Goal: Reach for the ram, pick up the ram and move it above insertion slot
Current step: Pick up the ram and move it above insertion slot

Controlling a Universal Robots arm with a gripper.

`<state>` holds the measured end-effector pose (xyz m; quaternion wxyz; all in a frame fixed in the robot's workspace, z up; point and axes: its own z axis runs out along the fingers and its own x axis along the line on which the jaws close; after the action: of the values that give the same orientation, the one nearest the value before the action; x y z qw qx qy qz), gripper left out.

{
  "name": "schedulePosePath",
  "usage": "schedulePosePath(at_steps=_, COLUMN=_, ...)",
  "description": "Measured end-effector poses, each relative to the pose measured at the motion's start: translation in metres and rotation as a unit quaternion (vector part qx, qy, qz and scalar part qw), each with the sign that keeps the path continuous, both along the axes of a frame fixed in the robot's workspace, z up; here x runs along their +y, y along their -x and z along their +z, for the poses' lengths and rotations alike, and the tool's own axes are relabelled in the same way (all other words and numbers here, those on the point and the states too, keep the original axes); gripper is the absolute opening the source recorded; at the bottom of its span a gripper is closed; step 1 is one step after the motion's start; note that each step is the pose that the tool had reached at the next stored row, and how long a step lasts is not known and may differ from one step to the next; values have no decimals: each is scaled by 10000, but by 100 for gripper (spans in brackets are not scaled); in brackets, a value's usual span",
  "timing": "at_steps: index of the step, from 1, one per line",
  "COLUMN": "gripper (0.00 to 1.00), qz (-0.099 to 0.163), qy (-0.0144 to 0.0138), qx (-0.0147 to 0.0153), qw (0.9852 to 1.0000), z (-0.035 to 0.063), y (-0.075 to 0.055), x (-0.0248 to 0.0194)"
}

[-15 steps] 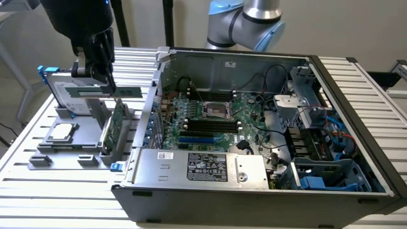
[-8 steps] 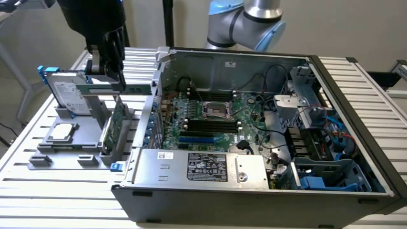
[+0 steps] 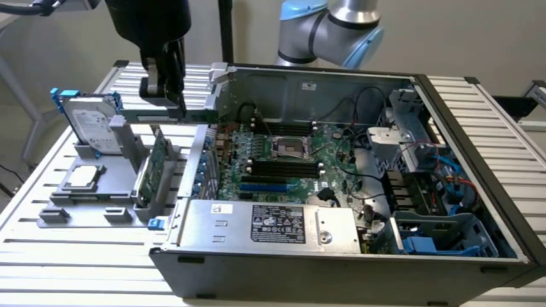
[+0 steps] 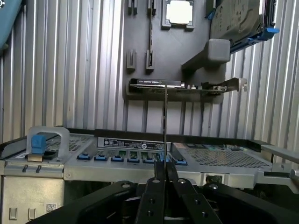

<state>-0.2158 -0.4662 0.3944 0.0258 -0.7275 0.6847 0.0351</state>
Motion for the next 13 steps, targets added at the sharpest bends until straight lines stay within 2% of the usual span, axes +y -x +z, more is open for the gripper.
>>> schedulePosePath(at_steps=3, gripper=13, qz=0, qy=-57, qx=0, qw=10000, z=0, y=-106, x=11)
schedulePosePath(at_steps=9, gripper=13, qz=0, qy=-225, qx=0, qw=9997, z=-1, y=-334, x=26)
schedulePosePath(at_steps=13, gripper=13, qz=0, qy=-323, qx=0, qw=9995, z=0, y=-513, x=34)
